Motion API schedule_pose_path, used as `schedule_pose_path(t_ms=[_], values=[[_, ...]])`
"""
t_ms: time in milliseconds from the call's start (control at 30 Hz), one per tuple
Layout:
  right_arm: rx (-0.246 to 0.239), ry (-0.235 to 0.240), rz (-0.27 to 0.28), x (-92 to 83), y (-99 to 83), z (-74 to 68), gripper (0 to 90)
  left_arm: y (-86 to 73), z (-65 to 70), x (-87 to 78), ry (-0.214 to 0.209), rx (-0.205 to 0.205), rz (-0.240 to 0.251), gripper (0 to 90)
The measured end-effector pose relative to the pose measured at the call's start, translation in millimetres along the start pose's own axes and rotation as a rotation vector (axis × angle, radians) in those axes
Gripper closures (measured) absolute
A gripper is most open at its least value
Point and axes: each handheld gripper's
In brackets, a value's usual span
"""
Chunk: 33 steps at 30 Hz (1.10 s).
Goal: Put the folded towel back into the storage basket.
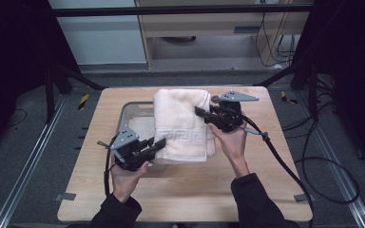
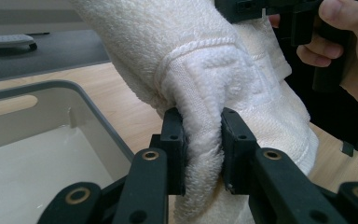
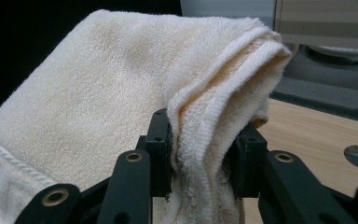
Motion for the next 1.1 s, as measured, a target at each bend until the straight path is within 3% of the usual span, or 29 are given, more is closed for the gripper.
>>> schedule_pose_path(t_ms=[633,1100], values=[[-0.053,0.014,0.002,32.6,21.4,-23.2,65.3,3.1,-25.8,-20.7,0.062,-0.025,0.027,73.0],[-0.057,0.030,0.006,56.1,29.6,-36.4,65.4,5.5,-46.7,-34.5,0.100,-0.044,0.034,73.1]])
Point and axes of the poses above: each handheld gripper's, and its own axes: x roughly forward along the jaws, y roughly out of its top, z roughly to its right, and after that the axes turned 2 degrees about y, right-handed
